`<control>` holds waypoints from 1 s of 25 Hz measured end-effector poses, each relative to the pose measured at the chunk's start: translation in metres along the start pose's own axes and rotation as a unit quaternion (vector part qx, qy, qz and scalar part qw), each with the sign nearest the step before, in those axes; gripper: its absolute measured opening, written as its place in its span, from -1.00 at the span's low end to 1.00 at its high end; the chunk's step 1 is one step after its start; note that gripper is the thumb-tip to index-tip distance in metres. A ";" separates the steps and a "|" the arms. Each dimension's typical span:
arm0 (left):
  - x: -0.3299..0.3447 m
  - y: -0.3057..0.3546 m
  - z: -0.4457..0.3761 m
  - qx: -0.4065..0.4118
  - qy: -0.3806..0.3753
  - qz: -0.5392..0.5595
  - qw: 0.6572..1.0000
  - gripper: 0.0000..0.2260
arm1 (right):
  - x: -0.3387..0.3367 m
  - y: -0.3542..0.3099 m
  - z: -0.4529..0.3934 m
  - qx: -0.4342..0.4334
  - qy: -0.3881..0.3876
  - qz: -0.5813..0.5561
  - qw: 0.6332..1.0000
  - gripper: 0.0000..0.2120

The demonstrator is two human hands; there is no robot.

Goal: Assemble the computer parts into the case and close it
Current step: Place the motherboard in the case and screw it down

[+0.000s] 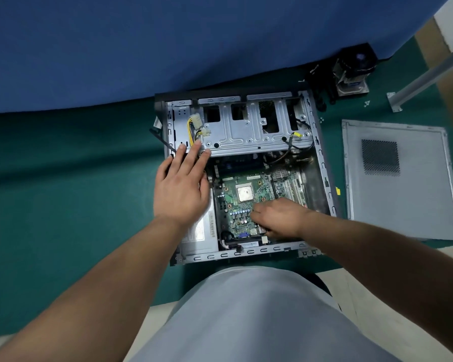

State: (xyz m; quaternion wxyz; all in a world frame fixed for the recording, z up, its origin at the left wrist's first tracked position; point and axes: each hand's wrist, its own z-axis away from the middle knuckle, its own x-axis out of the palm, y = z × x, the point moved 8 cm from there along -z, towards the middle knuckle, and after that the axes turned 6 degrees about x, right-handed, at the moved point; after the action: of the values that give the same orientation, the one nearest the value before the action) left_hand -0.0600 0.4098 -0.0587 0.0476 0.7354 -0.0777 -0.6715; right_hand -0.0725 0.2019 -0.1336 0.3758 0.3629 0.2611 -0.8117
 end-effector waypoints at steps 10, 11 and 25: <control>0.000 -0.001 0.000 0.003 0.010 -0.002 1.000 -0.50 | 0.020 0.003 -0.004 0.009 -0.093 -0.075 0.993 -0.79; 0.000 0.000 0.000 0.002 0.009 -0.002 1.000 -0.50 | 0.021 0.006 -0.002 0.026 -0.095 -0.101 0.990 -0.79; 0.001 -0.001 0.000 -0.005 0.011 0.005 1.000 -0.47 | 0.016 0.071 0.011 0.488 -0.016 -0.212 0.847 -0.78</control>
State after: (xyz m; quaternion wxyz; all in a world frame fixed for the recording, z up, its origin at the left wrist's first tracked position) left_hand -0.0597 0.4111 -0.0598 0.0555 0.7424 -0.0777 -0.6632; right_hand -0.0271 0.1468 -0.1503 -0.0269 0.4225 -0.1038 -0.9000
